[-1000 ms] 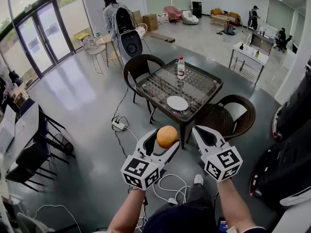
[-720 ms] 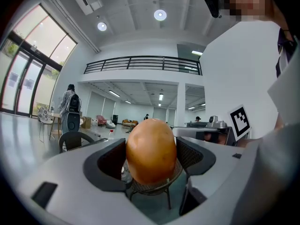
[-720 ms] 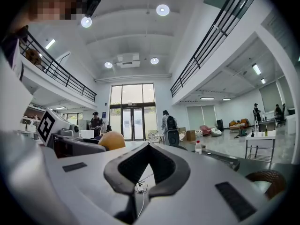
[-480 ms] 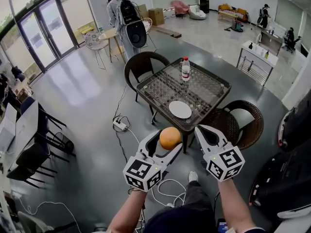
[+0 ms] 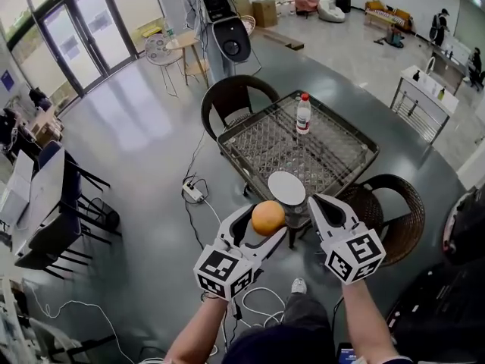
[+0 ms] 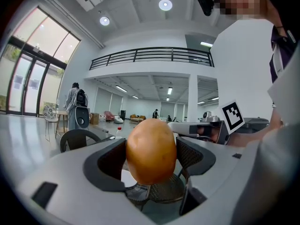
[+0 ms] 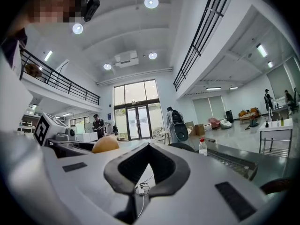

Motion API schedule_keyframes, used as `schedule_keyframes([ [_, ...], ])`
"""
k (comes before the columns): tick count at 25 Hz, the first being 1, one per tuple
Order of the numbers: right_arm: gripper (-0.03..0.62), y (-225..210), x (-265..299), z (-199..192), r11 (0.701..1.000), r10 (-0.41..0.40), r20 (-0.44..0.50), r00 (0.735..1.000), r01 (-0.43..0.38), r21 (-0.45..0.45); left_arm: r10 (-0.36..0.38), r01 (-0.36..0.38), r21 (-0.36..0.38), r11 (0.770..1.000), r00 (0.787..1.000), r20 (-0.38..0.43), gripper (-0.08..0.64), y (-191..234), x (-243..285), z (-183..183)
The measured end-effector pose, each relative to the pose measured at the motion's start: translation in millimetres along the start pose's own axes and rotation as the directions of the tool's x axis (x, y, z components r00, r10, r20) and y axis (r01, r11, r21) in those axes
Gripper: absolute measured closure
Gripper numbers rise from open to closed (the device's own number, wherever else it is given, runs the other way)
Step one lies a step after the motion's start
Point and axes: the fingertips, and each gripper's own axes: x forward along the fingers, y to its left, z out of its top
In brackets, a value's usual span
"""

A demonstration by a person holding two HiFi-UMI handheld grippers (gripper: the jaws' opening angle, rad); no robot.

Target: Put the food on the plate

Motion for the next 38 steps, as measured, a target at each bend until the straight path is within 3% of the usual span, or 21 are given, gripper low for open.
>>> schedule_keyframes([
  [10, 0.588, -87.1, 40.2, 2.5, 0.995, 0.07, -0.005, 0.998, -0.069, 0.069, 0.09, -0.091, -0.014, 0.996, 0.994, -0.063, 0.216, 29.8, 81.7, -0.4],
  [18, 0.588, -114.3, 53.7, 6.0, 0.993, 0.097, -0.006, 0.995, -0.096, 0.072, 0.117, -0.118, -0.005, 0.993, 0.991, -0.071, 0.216, 38.7, 114.4, 6.1],
  [38, 0.588, -130.5, 86.2, 30.1, 0.999, -0.024, 0.017, 1.0, 0.024, 0.035, 0.001, 0.0, 0.01, 1.0, 0.999, -0.051, 0.216, 75.5, 146.9, 27.4],
])
